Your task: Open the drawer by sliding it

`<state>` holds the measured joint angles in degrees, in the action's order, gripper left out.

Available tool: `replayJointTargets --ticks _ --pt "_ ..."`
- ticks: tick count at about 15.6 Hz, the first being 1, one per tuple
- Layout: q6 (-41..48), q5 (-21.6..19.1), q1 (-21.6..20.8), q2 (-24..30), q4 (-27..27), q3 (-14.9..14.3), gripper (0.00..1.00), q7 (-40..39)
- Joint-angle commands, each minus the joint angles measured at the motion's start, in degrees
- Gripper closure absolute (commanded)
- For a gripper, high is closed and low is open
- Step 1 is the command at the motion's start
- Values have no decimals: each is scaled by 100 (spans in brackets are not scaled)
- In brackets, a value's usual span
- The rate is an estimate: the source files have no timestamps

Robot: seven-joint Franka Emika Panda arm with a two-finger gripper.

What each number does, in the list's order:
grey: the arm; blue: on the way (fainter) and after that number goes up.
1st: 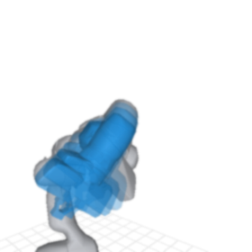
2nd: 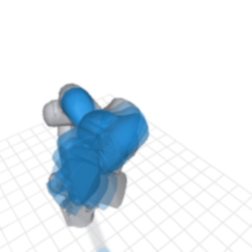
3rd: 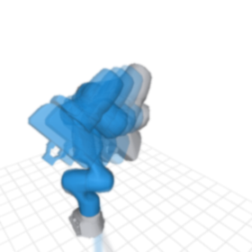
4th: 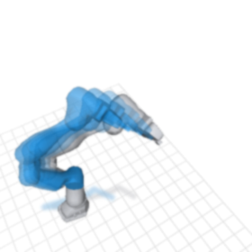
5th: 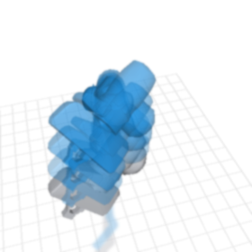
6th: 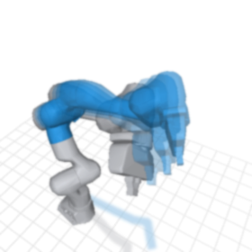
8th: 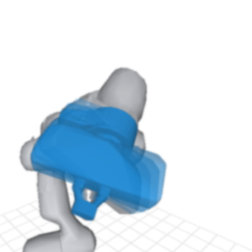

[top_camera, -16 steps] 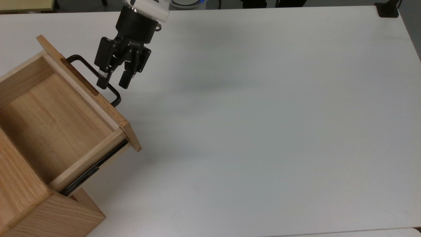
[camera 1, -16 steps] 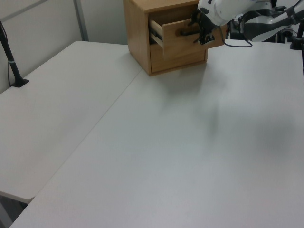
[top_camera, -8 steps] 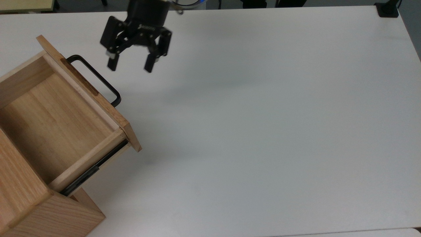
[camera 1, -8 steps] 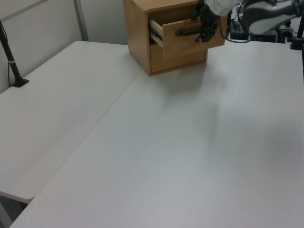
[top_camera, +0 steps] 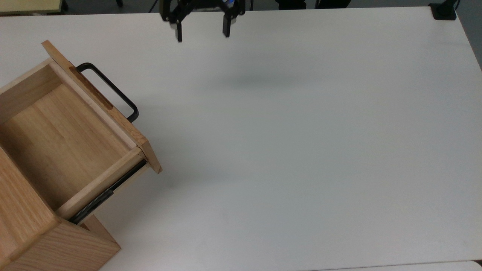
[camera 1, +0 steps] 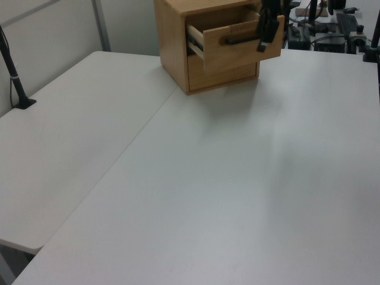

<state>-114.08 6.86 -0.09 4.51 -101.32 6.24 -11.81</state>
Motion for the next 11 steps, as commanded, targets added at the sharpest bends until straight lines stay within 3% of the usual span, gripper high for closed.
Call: replayJointTargets --ticks 1,8,11 --pt "1070 -246 -70 182 7 -27 0 836" --pt "1520 -598 27 -98 25 -106 0 1629" --pt "1564 -633 97 -388 454 -123 0 1637"
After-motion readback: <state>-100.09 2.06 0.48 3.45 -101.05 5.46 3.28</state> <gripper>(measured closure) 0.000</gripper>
